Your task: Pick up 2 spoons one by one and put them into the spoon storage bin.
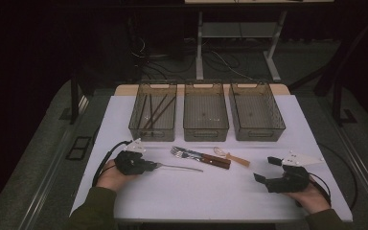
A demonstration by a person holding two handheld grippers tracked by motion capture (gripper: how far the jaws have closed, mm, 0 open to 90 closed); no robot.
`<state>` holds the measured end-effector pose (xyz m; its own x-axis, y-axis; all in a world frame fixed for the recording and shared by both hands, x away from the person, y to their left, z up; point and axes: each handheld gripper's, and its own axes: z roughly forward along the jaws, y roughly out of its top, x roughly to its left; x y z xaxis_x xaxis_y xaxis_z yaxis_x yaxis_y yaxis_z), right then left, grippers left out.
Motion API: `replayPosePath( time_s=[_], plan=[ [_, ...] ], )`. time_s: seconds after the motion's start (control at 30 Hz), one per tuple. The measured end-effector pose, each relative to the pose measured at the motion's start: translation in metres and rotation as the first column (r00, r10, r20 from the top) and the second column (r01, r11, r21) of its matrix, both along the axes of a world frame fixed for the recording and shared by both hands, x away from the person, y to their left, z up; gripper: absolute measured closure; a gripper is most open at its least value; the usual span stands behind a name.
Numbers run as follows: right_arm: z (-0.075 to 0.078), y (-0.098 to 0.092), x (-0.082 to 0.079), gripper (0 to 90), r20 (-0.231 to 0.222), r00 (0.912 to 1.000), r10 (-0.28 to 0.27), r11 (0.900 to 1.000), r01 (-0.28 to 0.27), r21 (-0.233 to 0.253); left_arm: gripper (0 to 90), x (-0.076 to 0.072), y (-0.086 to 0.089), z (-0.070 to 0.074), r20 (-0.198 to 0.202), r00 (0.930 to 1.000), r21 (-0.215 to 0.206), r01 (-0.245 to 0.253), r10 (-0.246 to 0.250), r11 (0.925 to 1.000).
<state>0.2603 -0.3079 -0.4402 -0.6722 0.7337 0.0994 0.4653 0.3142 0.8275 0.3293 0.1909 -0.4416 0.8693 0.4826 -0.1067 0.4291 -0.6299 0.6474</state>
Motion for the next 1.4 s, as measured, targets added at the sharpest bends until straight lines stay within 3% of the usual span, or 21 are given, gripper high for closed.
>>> replayPosePath(
  time_s=[0.2, 0.4, 0.73, 0.83, 0.93, 1.03, 1.4],
  plan=[
    [0.000, 0.000, 0.000, 13.4, 0.000, 1.0000, 0.002, 1.000, -0.002, 0.000, 85.3, -0.002, -0.003, 0.003, 0.004, 1.0000, -0.012, -0.003, 0.003, 0.9999],
    [-0.001, 0.000, 0.000, 13.4, -0.001, 1.0000, 0.002, 1.000, -0.002, -0.001, 85.3, -0.003, -0.004, 0.008, 0.003, 0.9984, -0.036, -0.056, 0.057, 0.9978],
    [-0.001, 0.001, 0.000, 13.4, -0.003, 1.0000, 0.003, 1.000, -0.003, -0.002, 85.3, -0.006, -0.006, 0.018, 0.036, 0.9920, -0.063, -0.118, 0.121, 0.9910],
    [-0.001, 0.001, 0.000, 13.4, -0.002, 1.0000, 0.002, 1.000, -0.002, -0.002, 85.3, -0.006, -0.008, 0.022, 0.039, 0.9882, -0.093, -0.144, 0.148, 0.9852],
    [0.000, 0.001, 0.000, 13.4, -0.002, 1.0000, 0.002, 1.000, -0.002, -0.001, 85.3, -0.005, -0.011, 0.026, 0.055, 0.9811, -0.094, -0.180, 0.186, 0.9791],
    [0.000, 0.001, 0.000, 13.4, -0.001, 1.0000, 0.004, 1.000, -0.004, -0.003, 85.3, -0.002, -0.014, 0.030, 0.056, 0.9736, -0.125, -0.213, 0.221, 0.9690],
    [-0.001, 0.001, 0.001, 13.4, -0.005, 1.0000, 0.002, 1.000, -0.002, 0.004, 85.3, 0.012, -0.037, 0.050, 0.091, 0.9550, -0.172, -0.264, 0.282, 0.9490]
  ],
)
